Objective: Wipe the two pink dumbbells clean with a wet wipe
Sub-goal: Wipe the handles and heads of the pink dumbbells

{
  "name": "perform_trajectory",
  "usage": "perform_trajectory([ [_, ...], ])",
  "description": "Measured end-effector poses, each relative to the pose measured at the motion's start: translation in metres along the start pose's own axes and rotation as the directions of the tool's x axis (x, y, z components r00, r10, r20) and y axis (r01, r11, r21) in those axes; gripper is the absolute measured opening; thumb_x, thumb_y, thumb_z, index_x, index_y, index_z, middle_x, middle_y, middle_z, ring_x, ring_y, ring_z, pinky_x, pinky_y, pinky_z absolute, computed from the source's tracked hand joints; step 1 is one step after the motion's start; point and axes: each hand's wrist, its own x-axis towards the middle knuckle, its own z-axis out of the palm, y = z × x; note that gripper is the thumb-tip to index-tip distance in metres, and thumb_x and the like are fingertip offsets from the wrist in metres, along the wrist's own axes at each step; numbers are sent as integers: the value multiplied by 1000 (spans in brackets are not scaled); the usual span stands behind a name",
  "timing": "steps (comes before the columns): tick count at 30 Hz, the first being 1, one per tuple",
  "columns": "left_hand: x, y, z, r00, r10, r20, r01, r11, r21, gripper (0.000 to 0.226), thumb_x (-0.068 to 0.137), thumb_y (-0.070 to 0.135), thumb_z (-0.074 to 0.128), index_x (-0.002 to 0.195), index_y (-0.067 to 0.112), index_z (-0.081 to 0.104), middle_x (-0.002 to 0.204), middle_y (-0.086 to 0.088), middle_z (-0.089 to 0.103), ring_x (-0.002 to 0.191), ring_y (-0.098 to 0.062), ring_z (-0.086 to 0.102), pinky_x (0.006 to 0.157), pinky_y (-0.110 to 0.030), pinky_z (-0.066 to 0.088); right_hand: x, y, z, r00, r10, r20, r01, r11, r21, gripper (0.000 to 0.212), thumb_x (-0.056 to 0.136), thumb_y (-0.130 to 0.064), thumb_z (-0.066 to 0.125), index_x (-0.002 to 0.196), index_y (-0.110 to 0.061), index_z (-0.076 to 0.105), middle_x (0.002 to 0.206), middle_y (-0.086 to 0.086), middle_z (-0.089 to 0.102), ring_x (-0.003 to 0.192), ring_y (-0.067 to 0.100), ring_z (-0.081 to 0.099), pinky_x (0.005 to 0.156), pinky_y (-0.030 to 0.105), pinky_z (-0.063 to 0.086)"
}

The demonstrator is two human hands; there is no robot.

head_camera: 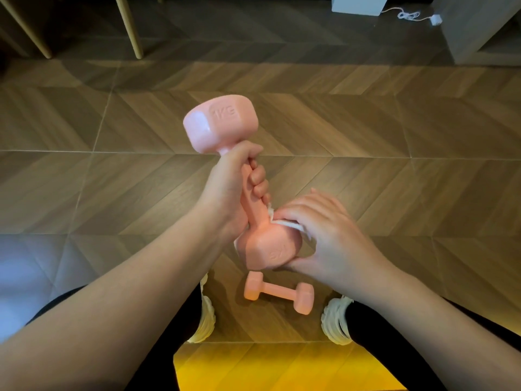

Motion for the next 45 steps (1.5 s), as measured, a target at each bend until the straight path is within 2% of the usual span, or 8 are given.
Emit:
perform_trajectory([
  [3,0,0,0,1000,-7,11,7,1000,20,33,90,22,54,62,21,36,45,6,29,38,-11,27,44,-19,31,4,1,-2,996,34,77,-33,999,-18,61,67,-44,85,120,-19,65,118,-4,64,118,16,55,117,42,22],
  [9,3,5,-2,999,-17,47,17,1000,-20,35,90,22,52,59,21,37,45,6,29,38,-11,27,43,-20,32,0,1,0,998,-2,-65,1,1000,-8,63,59,-41,91,110,-16,65,109,-5,64,107,11,54,108,36,34],
  [14,3,2,-2,991,-28,134,21,998,56,33,90,20,51,59,21,38,44,6,30,38,-11,27,44,-22,30,4,3,4,996,-2,90,5,1000,-30,57,65,-14,87,117,-10,65,117,5,65,115,25,57,105,45,40],
  [20,6,8,-2,989,-31,148,33,999,-10,33,89,18,52,58,18,41,53,2,38,45,-13,35,44,-22,36,-1,2,-1,992,-45,-114,36,996,-83,50,62,-12,89,107,-11,68,107,1,67,108,17,57,95,32,41],
  [26,3,6,-3,979,19,203,-25,999,24,25,91,24,53,70,18,41,49,3,35,41,-11,33,38,-21,31,4,-1,-3,992,14,123,-32,990,139,57,71,-17,84,124,-14,63,121,-1,63,116,15,55,97,43,46],
  [34,10,0,-2,992,111,-63,-98,978,184,13,87,9,68,83,14,57,66,0,55,56,-13,55,51,-27,48,-1,1,-6,1000,-1,-31,-5,986,-164,52,59,-12,90,105,-12,67,100,-2,66,97,18,59,91,24,33],
  [40,13,-2,-6,992,30,-124,-9,986,169,25,84,15,69,67,16,51,52,3,46,42,-11,45,48,-23,42,1,-3,-3,999,23,29,-17,985,-172,52,60,-12,90,108,-15,68,102,-3,67,97,20,63,87,31,42],
  [45,15,0,-3,992,92,-89,-75,981,180,29,85,14,68,63,20,51,48,5,42,40,-10,38,44,-22,36,8,-6,-1,994,42,101,-23,984,-179,50,70,-25,85,116,-17,67,112,-3,68,109,19,60,103,38,38],
])
